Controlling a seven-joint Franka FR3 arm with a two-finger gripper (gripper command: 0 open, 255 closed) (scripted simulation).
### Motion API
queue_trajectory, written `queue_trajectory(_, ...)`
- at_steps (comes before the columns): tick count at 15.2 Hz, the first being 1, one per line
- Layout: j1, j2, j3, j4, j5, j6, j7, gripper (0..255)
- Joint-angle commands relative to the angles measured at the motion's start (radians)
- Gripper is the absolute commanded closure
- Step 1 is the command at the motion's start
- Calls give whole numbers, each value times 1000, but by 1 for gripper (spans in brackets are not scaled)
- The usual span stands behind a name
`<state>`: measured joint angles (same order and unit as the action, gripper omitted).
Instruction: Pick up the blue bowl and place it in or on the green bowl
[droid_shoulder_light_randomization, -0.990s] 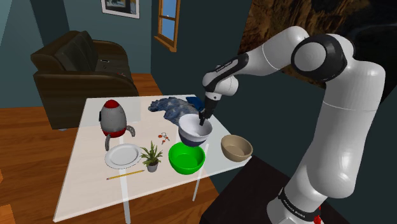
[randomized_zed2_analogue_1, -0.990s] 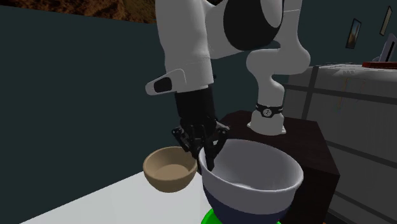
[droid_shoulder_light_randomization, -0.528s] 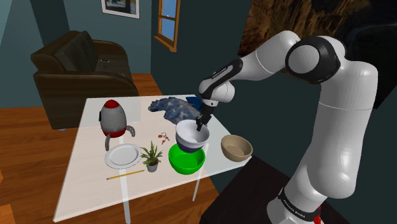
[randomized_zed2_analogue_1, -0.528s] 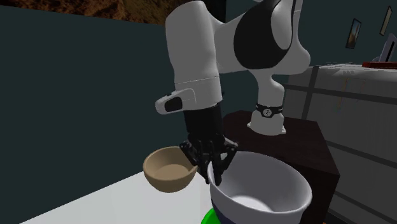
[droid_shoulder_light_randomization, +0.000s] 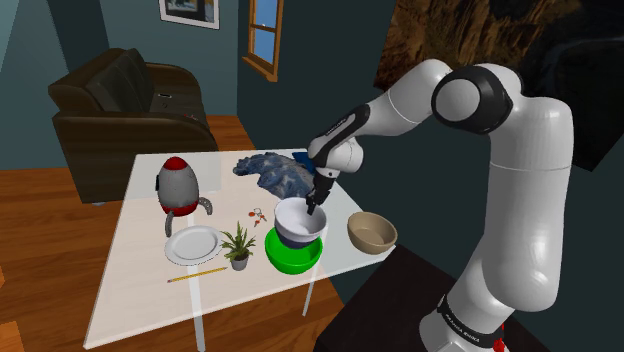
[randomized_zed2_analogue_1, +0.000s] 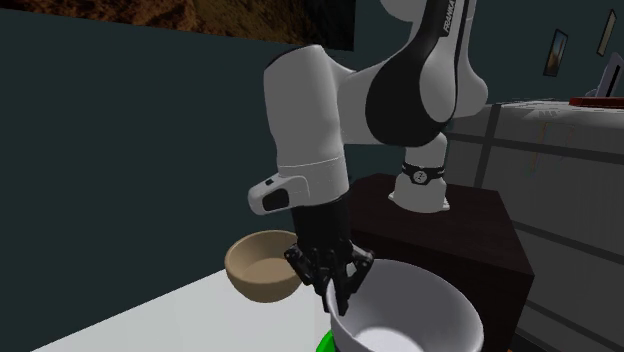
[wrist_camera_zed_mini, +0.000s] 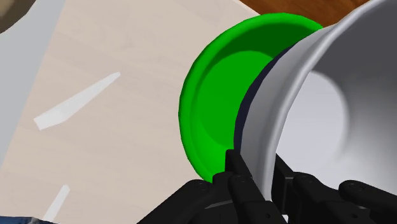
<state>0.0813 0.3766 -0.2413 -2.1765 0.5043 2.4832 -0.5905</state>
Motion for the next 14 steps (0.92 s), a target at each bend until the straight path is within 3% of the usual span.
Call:
queue_trajectory(1,-6,22,9,1,17,19,-16,255)
queue_trajectory(12,-16,57,23,7,42,46,-39,255)
queue_trajectory(13,-16,57,23,7,42,46,-39,0)
queue_trajectory(14,-16,58,23,8,42,46,-39,0)
